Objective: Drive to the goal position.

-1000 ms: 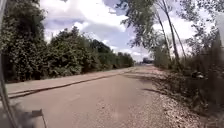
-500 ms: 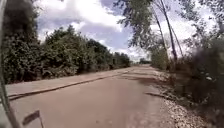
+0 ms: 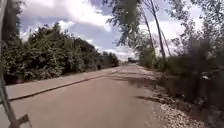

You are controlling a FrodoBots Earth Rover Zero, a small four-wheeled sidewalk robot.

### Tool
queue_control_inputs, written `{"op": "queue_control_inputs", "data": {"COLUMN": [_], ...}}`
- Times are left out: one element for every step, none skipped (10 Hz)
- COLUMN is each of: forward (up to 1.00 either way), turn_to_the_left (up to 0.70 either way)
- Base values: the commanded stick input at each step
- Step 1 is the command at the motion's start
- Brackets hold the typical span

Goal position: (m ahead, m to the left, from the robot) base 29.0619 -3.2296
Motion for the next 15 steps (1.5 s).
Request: {"op": "queue_control_inputs", "data": {"forward": [0.70, 0.70, 0.70, 0.70, 0.70, 0.70, 0.70, 0.70, 0.70, 0.70, 0.70, 0.70, 0.70, 0.70, 0.70], "turn_to_the_left": [-0.16, -0.26, -0.35, -0.35, -0.35, -0.35, -0.17, 0.00, 0.00, 0.00, 0.00, 0.00, 0.00, 0.00, 0.00]}}
